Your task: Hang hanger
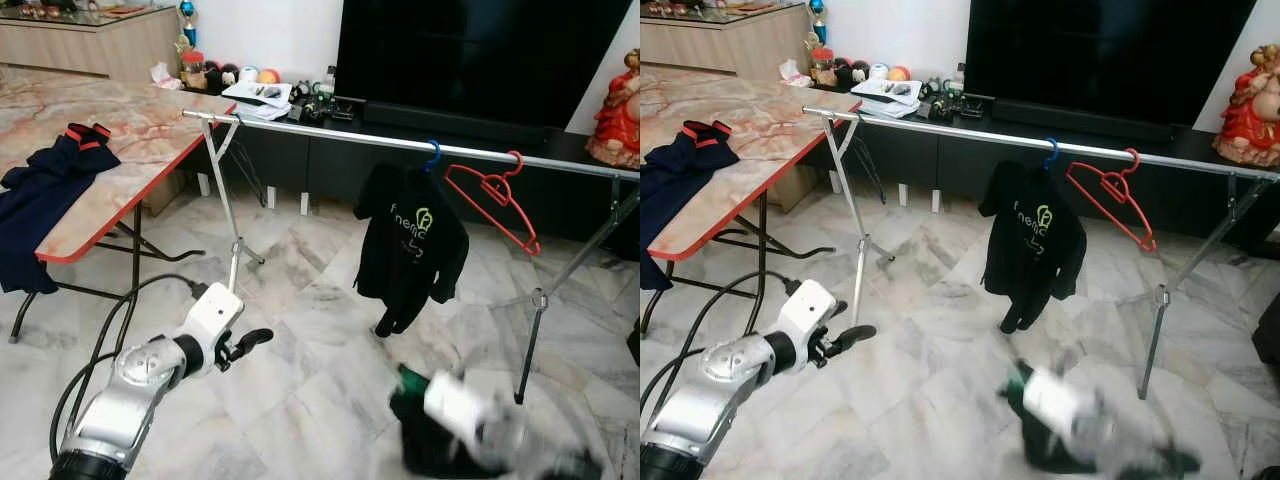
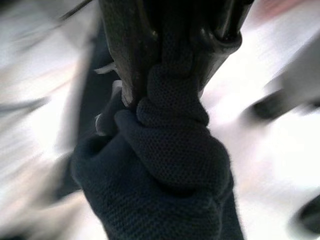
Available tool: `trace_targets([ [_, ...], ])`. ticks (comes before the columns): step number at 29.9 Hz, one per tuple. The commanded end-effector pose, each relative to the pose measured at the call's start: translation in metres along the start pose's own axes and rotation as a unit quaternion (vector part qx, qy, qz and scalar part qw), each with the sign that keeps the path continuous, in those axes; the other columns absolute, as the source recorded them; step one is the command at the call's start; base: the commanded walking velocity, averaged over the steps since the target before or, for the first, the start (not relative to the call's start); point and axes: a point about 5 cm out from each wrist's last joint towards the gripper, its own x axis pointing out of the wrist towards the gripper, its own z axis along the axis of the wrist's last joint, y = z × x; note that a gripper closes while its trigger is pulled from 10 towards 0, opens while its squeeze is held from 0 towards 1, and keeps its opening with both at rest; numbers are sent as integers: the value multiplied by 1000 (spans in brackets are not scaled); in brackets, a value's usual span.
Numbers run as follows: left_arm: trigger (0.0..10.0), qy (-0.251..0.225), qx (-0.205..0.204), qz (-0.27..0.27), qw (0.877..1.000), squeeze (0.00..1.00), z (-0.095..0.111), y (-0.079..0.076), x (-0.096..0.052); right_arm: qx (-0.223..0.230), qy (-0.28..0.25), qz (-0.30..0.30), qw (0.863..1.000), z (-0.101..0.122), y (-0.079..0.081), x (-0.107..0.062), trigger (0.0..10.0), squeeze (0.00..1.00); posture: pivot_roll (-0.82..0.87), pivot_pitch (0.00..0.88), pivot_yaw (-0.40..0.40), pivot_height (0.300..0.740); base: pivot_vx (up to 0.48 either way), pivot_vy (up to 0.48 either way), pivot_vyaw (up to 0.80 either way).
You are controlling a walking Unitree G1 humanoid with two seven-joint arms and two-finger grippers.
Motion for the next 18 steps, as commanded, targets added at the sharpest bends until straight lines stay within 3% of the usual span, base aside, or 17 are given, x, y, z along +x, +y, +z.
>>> trace_targets([
  [1, 10000, 10, 0, -15, 1000, 0, -2, -5, 0, -12, 22, 7, 1000, -5, -2, -1, 0, 0, 126, 27, -71, 740, 0, 0, 0],
  [3, 10000, 14, -3, -24, 1000, 0, -3, -7, 0, -24, 35, 24, 999, -10, 8, 1, 0, 0, 126, 30, -68, 740, 0, 0, 0],
  [4, 10000, 14, -1, -26, 1000, 0, -3, -7, 0, -18, 23, 4, 1000, -5, 3, 1, 0, 0, 125, 31, -66, 740, 0, 0, 0],
  [5, 10000, 15, -1, -20, 1000, 0, -4, -7, 1, 55, -39, -54, 996, 16, -17, -4, 0, 0, 121, 31, -65, 740, 0, 0, 0],
  [6, 10000, 15, -1, -20, 1000, 0, -4, -7, 1, 55, -39, -54, 996, 16, -17, -4, 0, 0, 121, 31, -65, 740, 0, 0, 0],
  [8, 10000, 13, 0, -9, 1000, 0, -3, -6, 2, 158, -131, -143, 968, 45, -57, -19, 0, 0, 120, 30, -66, 740, 0, 0, 0],
  [9, 10000, 13, 0, -9, 1000, 0, -3, -6, 2, 158, -131, -143, 968, 45, -57, -19, 0, 0, 120, 30, -66, 740, 0, 0, 0],
  [11, 10000, 11, 0, 0, 1000, 0, -3, -5, 3, 190, -156, -205, 947, 53, -82, -32, 0, 0, 120, 30, -66, 740, 0, 0, 0],
  [15, 10000, 15, -2, 10, 1000, 0, -3, -3, 4, 179, -160, -248, 939, 54, -98, -40, 0, 0, 120, 30, -68, 740, 0, 0, 0],
  [17, 10000, 20, -6, 11, 1000, 0, -5, -3, 3, 159, -149, -226, 949, 53, -92, -37, 0, 0, 121, 30, -69, 740, 0, 0, 0],
  [18, 10000, 25, -5, 6, 1000, 0, -6, -4, 3, 111, -125, -177, 970, 51, -80, -30, 0, 0, 123, 30, -67, 740, 0, 0, 0],
])
